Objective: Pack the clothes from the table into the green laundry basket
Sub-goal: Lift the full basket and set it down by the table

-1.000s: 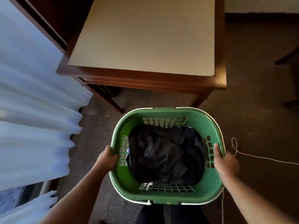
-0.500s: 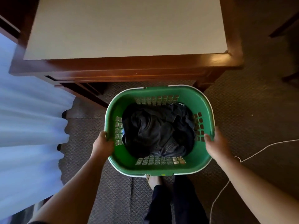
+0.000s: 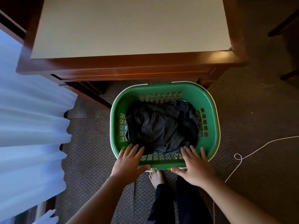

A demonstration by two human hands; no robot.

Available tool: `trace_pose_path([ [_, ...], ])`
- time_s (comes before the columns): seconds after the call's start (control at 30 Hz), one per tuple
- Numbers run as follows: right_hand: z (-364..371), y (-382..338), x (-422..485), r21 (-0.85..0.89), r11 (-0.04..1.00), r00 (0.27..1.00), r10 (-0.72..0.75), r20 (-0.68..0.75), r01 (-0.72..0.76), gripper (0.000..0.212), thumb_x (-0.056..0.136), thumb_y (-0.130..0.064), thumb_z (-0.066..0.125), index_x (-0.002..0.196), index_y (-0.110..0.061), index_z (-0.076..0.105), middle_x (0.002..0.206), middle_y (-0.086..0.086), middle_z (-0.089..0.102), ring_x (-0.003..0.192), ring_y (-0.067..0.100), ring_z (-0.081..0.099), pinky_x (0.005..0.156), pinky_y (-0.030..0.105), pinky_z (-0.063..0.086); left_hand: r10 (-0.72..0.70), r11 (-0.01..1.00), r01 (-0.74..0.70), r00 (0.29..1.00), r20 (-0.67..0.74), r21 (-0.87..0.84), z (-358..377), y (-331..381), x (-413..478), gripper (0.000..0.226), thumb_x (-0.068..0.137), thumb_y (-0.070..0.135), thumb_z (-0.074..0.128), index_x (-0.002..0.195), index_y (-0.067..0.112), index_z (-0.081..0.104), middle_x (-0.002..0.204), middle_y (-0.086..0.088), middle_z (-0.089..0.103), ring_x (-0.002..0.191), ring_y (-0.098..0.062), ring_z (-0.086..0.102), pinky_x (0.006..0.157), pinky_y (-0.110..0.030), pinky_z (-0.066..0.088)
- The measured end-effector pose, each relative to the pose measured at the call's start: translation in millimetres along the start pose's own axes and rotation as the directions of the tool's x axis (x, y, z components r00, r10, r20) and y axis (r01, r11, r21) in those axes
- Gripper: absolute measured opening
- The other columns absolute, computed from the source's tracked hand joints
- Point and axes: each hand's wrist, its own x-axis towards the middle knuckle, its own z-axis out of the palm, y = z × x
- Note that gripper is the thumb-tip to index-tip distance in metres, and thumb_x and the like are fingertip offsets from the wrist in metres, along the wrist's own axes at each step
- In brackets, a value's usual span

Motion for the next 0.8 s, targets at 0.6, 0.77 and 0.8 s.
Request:
trace_pose_path([
  [0.6, -4, -9, -12, -0.023, 0.998, 0.999, 0.051, -0.005, -0.051, 0.046, 0.099, -0.051, 0.049, 0.141, -0.031, 0.048, 0.141, -0.005, 0.057, 0.132, 0.021, 0.049, 0.121, 0.051, 0.01, 0.014, 0.952, -0.025, 0.999, 0.04, 0.306, 5, 2, -10, 0.049, 0.1, 0.031, 0.057, 0.148, 0.028, 0.045, 0.143, 0.001, 0.061, 0.139, -0.022, 0.049, 0.127, -0.046, 0.012],
  [0.77, -16, -12, -12, -0.038, 0.998, 0.998, 0.045, 0.032, -0.044, 0.044, 0.101, -0.046, 0.048, 0.142, -0.029, 0.048, 0.141, -0.004, 0.057, 0.132, 0.023, 0.05, 0.117, 0.05, 0.018, 0.011, 0.95, -0.021, 0.999, 0.036, 0.31, 3, -1, -8, 0.048, 0.1, 0.035, 0.057, 0.147, 0.03, 0.047, 0.14, 0.003, 0.063, 0.137, -0.02, 0.051, 0.127, -0.044, 0.016],
  [0.8, -16, -13, -11, -0.039, 0.998, 0.999, 0.043, 0.033, -0.042, 0.045, 0.101, -0.047, 0.049, 0.142, -0.029, 0.048, 0.141, -0.004, 0.058, 0.131, 0.023, 0.05, 0.116, 0.05, 0.019, 0.014, 0.95, -0.022, 0.999, 0.03, 0.312, 2, -1, -8, 0.048, 0.1, 0.035, 0.057, 0.147, 0.03, 0.047, 0.14, 0.003, 0.063, 0.137, -0.02, 0.051, 0.127, -0.044, 0.016],
])
